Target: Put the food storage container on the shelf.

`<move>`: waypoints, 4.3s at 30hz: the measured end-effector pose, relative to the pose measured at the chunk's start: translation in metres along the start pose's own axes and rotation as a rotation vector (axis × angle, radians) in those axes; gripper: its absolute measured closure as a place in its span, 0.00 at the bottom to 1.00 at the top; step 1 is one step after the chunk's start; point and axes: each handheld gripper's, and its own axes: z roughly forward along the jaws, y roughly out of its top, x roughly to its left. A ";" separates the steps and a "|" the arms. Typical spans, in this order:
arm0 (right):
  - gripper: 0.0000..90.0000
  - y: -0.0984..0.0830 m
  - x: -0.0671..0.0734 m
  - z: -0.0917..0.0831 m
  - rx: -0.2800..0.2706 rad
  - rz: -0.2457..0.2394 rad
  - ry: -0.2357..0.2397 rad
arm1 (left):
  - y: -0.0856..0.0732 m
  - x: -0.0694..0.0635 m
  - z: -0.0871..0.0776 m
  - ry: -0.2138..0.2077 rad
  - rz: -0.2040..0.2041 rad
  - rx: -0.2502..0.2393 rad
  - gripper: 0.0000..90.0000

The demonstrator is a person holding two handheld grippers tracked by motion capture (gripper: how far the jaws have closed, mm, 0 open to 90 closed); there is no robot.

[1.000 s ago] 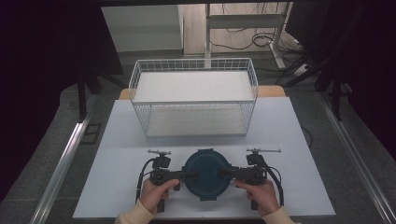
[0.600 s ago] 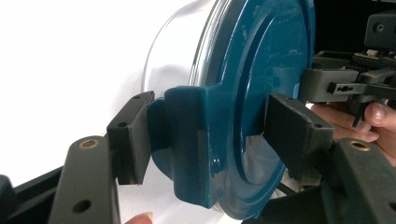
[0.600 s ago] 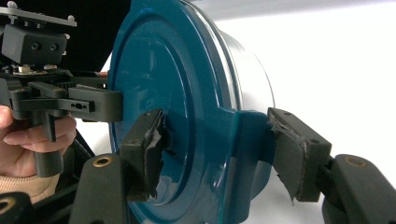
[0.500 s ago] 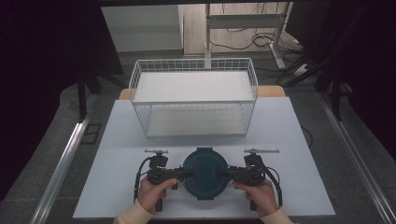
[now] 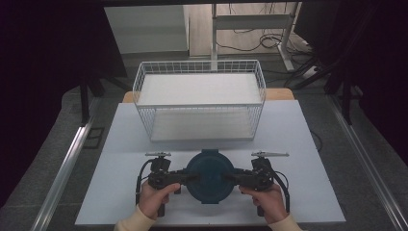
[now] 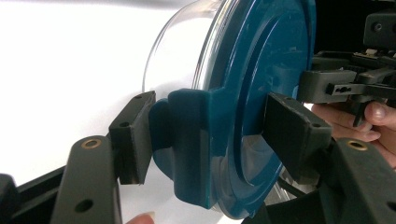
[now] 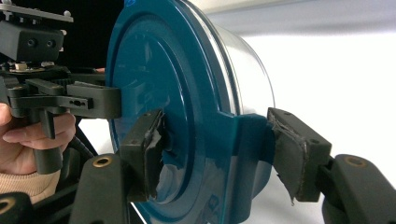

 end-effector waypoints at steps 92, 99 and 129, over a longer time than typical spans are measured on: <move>0.43 0.220 0.076 -0.044 -0.156 -0.225 0.013 | 0.216 -0.061 -0.090 -0.001 0.149 -0.111 0.41; 0.43 0.241 0.062 -0.033 -0.154 -0.200 0.027 | 0.240 -0.051 -0.084 0.012 0.141 -0.095 0.41; 0.42 0.283 0.009 0.019 -0.085 0.098 0.024 | 0.279 0.020 -0.044 -0.053 -0.127 -0.065 0.39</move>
